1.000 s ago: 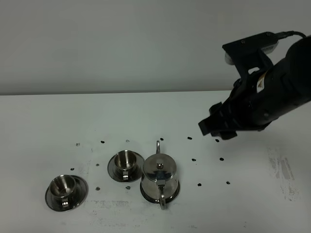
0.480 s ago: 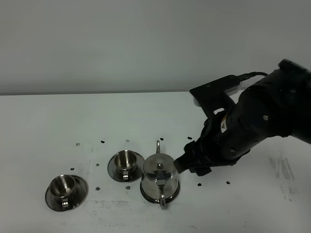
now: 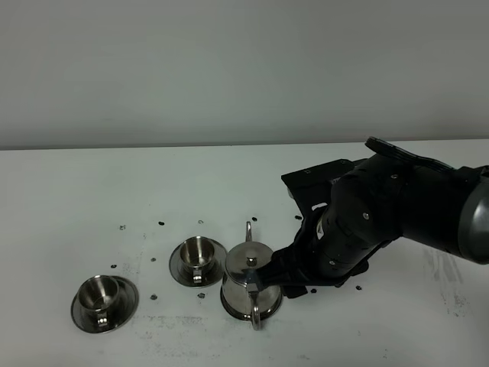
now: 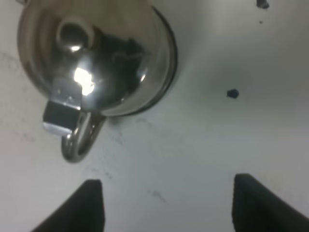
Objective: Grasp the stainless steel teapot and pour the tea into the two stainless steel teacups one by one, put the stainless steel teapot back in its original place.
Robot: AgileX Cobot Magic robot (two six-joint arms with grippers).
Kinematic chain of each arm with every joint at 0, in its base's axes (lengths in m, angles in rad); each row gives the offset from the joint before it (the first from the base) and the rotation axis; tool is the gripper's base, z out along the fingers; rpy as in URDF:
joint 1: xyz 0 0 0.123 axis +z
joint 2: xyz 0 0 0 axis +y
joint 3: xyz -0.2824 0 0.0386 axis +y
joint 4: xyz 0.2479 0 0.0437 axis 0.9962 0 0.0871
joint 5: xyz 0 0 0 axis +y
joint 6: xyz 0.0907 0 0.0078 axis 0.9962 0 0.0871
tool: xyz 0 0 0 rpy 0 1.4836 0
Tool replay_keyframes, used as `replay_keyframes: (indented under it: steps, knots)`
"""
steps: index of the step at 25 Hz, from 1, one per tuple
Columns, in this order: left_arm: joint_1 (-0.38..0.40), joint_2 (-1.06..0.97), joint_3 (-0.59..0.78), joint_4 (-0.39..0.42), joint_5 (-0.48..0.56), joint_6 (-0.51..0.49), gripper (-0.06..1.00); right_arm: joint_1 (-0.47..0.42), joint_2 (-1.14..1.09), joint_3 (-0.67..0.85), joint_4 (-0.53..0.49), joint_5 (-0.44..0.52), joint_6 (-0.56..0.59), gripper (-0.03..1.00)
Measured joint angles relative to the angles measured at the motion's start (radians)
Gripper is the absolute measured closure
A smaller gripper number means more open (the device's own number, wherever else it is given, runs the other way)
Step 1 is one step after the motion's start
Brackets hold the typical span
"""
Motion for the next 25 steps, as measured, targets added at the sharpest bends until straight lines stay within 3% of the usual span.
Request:
replay_keyframes:
  steps: [6, 25]
  knots:
    - [0.0, 0.0, 0.0, 0.0, 0.0, 0.0, 0.33, 0.0, 0.006, 0.033, 0.033, -0.032, 0.045, 0.39]
    - [0.0, 0.0, 0.0, 0.0, 0.0, -0.001, 0.33, 0.074, 0.05, 0.034, 0.133, -0.108, 0.034, 0.41]
